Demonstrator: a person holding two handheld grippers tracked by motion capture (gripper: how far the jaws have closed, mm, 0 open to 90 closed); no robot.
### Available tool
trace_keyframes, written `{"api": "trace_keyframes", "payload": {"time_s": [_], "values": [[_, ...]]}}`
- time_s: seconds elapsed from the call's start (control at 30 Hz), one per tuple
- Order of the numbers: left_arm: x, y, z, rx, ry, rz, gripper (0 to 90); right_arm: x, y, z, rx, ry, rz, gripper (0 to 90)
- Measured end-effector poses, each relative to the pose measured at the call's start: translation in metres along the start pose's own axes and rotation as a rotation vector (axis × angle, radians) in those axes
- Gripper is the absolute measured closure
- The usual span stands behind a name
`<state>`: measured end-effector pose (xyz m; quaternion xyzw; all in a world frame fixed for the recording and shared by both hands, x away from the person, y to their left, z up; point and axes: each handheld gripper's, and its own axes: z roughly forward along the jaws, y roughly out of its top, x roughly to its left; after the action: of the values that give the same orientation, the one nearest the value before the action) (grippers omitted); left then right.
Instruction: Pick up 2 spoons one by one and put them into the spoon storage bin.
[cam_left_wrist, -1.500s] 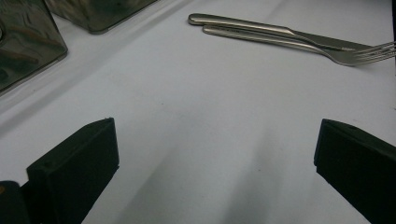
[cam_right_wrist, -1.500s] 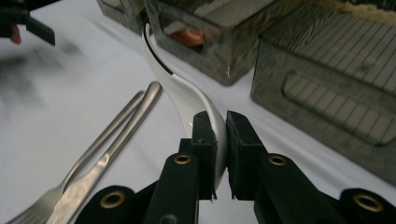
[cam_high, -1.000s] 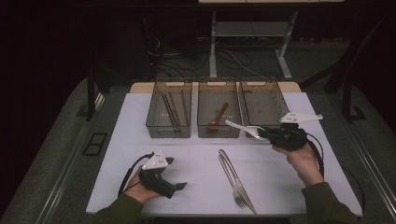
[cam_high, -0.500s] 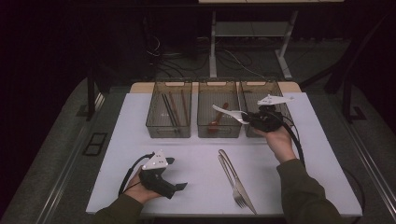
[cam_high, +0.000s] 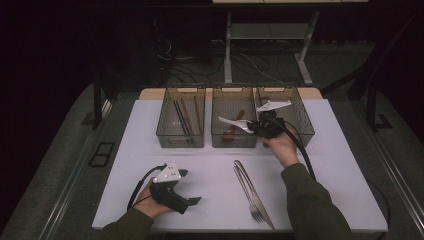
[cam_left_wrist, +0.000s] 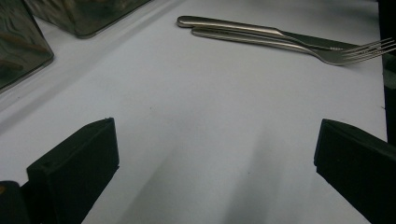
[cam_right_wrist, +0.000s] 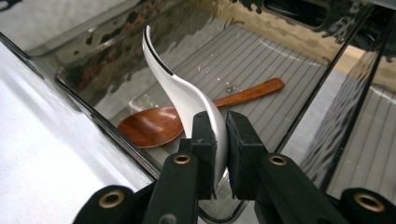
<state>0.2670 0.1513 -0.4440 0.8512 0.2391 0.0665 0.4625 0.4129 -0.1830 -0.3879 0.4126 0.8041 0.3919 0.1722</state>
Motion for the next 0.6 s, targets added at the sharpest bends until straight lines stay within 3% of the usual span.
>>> {"api": "trace_keyframes", "payload": {"time_s": [0.07,0.13,0.23,0.4,0.6], "values": [[0.000,0.000,0.000,-0.002,-0.001,-0.002,0.0,0.000,0.000,0.002,0.005,0.022,0.005,74.6],[-0.001,0.000,0.001,-0.007,-0.001,-0.008,0.0,0.002,0.000,0.002,-0.026,0.015,0.007,63.5],[-0.001,0.000,0.000,-0.004,-0.003,-0.002,0.0,0.003,0.002,-0.003,-0.067,0.007,0.010,54.3],[-0.001,0.000,0.001,-0.003,-0.003,-0.004,0.0,0.004,0.002,-0.016,-0.074,0.004,0.014,49.0],[0.000,0.000,0.001,0.006,-0.002,0.004,0.0,0.006,-0.005,-0.031,-0.081,0.032,0.025,47.9]]}}
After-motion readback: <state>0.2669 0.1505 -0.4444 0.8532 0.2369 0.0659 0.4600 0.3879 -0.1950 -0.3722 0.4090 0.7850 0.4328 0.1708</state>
